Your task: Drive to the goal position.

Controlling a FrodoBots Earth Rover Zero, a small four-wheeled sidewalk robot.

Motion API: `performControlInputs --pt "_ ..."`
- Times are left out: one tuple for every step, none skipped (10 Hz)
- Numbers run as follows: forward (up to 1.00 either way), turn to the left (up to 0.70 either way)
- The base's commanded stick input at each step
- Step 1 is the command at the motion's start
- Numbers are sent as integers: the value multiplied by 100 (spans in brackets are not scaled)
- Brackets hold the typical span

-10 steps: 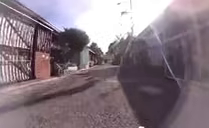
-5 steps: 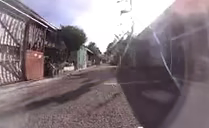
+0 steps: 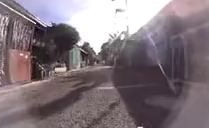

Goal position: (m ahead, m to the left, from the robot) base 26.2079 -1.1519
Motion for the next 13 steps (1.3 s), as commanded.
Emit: performControlInputs --pt "85 0" --pt "85 0" --pt "85 0" --pt "85 0" --pt "85 0" --pt "85 0" --pt "85 0" --pt "99 0" --pt "100 0" --pt "100 0" --pt "100 0" --pt "100 0" --pt "100 0"
